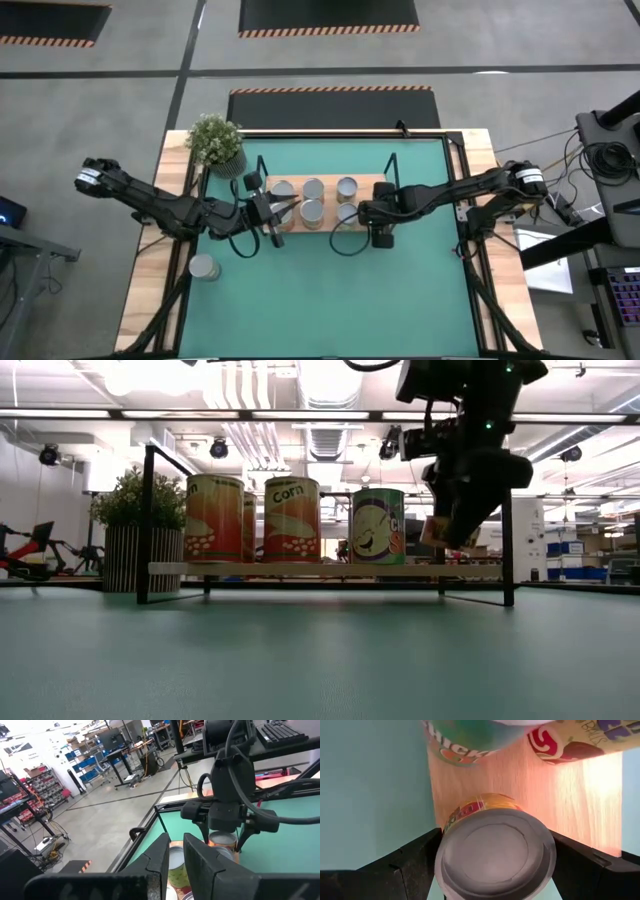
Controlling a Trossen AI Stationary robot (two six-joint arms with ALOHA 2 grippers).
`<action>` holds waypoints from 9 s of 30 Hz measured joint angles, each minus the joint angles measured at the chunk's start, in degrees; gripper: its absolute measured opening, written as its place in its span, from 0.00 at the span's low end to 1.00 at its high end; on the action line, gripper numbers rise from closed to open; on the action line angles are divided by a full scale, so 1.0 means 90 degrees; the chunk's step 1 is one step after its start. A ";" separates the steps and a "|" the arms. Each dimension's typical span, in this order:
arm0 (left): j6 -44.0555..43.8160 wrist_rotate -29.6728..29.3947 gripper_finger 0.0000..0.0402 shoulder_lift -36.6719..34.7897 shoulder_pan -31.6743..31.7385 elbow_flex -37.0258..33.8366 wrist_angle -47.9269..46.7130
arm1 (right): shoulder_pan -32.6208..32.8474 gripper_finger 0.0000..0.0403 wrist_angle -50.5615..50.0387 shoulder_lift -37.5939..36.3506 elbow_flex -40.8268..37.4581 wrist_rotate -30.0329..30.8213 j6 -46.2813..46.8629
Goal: Pick and place cans onto a shelf
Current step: Put the canned pineapple rings on the shelf, then adjust the cans on the shelf, then put the canned peas on the shelf
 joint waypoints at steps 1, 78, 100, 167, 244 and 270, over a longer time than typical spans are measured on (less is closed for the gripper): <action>0.0000 0.0000 0.10 0.0000 0.0000 0.0000 0.0001 | -0.0031 0.78 0.0064 0.0001 -0.0032 0.0019 0.0066; 0.0005 -0.0002 0.10 0.0000 0.0000 0.0000 -0.0131 | -0.0111 0.03 -0.0813 0.0377 0.0646 -0.0370 0.0393; 0.0005 -0.0002 0.10 0.0000 0.0000 0.0000 -0.0131 | -0.0111 0.03 -0.1029 0.0458 0.0649 -0.0818 0.0675; -0.7432 0.0488 0.10 0.2552 -0.1953 0.1223 -0.5215 | 0.3503 0.03 0.1051 -0.1900 0.0299 0.3521 -0.0401; -1.6280 0.4484 0.19 0.0398 -0.4250 0.1471 -1.0235 | 0.3500 0.03 0.1239 -0.3545 -0.0947 0.3521 -0.0066; -1.6475 0.4468 0.98 0.0736 -0.4250 0.0840 -1.0034 | 0.3500 0.03 0.1238 -0.3542 -0.0952 0.3517 -0.0066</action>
